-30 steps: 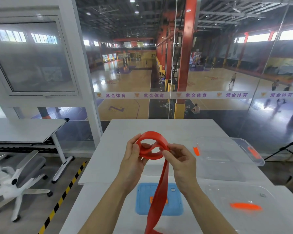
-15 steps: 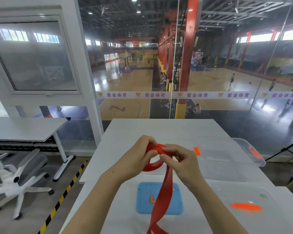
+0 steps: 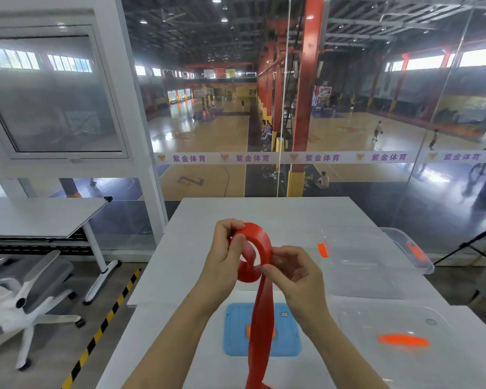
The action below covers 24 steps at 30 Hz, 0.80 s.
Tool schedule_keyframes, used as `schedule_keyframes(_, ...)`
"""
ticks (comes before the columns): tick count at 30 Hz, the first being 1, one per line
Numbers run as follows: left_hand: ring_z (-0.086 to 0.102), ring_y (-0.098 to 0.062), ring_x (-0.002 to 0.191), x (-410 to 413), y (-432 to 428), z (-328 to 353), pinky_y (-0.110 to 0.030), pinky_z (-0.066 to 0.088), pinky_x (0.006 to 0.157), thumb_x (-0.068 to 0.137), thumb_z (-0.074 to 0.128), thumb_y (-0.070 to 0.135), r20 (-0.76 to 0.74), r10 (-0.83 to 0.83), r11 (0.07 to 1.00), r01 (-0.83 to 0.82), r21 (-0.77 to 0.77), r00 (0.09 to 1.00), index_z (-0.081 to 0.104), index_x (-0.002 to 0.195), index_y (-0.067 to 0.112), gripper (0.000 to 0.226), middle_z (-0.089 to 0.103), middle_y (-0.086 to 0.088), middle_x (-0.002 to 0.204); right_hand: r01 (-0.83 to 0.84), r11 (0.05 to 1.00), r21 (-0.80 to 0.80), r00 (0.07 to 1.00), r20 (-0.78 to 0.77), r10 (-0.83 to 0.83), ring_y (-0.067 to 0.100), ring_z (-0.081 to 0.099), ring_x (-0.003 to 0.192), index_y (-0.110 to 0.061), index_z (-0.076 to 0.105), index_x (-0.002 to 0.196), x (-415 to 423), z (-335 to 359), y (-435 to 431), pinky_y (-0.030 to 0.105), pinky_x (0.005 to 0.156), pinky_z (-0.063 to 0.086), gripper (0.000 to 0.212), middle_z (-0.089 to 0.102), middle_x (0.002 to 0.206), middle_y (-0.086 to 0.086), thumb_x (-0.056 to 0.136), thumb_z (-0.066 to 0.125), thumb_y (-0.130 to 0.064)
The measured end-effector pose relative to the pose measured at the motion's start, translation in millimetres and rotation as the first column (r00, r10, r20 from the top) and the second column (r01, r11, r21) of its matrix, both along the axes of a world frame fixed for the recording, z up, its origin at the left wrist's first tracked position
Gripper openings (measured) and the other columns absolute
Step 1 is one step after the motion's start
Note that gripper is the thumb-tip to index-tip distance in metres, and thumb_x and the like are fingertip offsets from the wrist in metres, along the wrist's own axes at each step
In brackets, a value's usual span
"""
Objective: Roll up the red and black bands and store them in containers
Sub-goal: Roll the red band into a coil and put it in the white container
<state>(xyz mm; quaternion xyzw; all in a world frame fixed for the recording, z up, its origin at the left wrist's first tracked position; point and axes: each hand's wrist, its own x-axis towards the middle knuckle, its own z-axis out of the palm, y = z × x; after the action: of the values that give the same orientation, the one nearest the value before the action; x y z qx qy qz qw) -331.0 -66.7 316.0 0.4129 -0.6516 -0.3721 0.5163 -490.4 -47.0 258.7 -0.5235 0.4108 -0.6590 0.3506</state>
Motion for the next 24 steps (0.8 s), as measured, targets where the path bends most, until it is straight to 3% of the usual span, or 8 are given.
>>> schedule_keyframes(5,0.055,-0.006,0.112,-12.9,1.1,1.8,-0.023,0.049,0.091,0.110,0.038,0.026,-0.244,0.008,0.999,0.002,0.043,0.970,0.049,0.118,0.036,0.016,0.056,0.014,0.120,0.058,0.998,-0.022,0.995,0.078,-0.056,0.028,0.076,0.105,-0.018,0.069,0.111,11.5,-5.7,7.0,0.034,0.096,0.060,0.038,0.077,0.106,0.003,0.081,0.087,-0.003)
schedule_keyframes(8,0.056,-0.009,0.114,-16.6,0.4,0.0,-0.024,0.049,0.095,0.109,0.039,0.026,-0.254,-0.016,0.999,0.026,0.037,0.967,0.047,0.120,0.036,0.016,0.056,0.013,0.120,0.100,0.995,-0.032,0.993,0.067,-0.097,0.025,0.076,0.102,-0.020,0.071,0.110,10.2,-1.5,6.2,0.026,0.091,0.061,0.034,0.078,0.103,-0.002,0.084,0.085,-0.003)
schedule_keyframes(12,0.057,-0.010,0.122,-4.4,-9.8,-8.4,-0.026,0.049,0.103,0.110,0.038,0.027,-0.150,-0.082,0.995,0.088,0.037,0.985,0.046,0.127,0.041,0.023,0.057,0.012,0.127,0.120,0.992,-0.044,0.993,-0.001,-0.120,0.021,0.077,0.097,-0.020,0.076,0.107,-2.6,5.0,0.8,0.020,0.086,0.060,0.030,0.079,0.098,-0.006,0.082,0.086,-0.006)
schedule_keyframes(15,0.061,-0.011,0.121,8.2,-16.5,-12.2,-0.031,0.052,0.103,0.111,0.037,0.025,-0.044,-0.127,0.990,0.130,0.049,0.991,0.050,0.128,0.034,0.023,0.061,0.012,0.123,0.121,0.992,-0.046,0.992,-0.042,-0.123,0.015,0.076,0.095,-0.021,0.077,0.103,-11.8,8.2,-3.3,0.018,0.085,0.059,0.031,0.079,0.097,-0.010,0.081,0.085,-0.001)
schedule_keyframes(21,0.058,-0.010,0.121,14.4,-25.3,0.9,-0.020,0.050,0.094,0.105,0.050,0.035,0.225,-0.152,0.987,0.134,0.092,0.962,0.040,0.119,0.036,0.017,0.055,0.012,0.128,0.045,0.998,-0.050,0.973,-0.226,-0.055,0.013,0.075,0.101,-0.028,0.079,0.102,-22.5,17.5,-13.1,0.025,0.094,0.060,0.034,0.080,0.102,-0.015,0.083,0.085,-0.001)
schedule_keyframes(24,0.054,-0.009,0.121,12.4,-26.4,6.4,-0.015,0.045,0.095,0.106,0.048,0.035,0.356,-0.162,0.987,0.149,0.062,0.920,0.036,0.134,0.041,0.030,0.050,0.014,0.132,0.030,0.998,-0.058,0.967,-0.251,-0.044,0.012,0.075,0.104,-0.032,0.078,0.103,-21.2,22.7,-15.2,0.028,0.097,0.060,0.036,0.079,0.105,-0.016,0.084,0.085,-0.003)
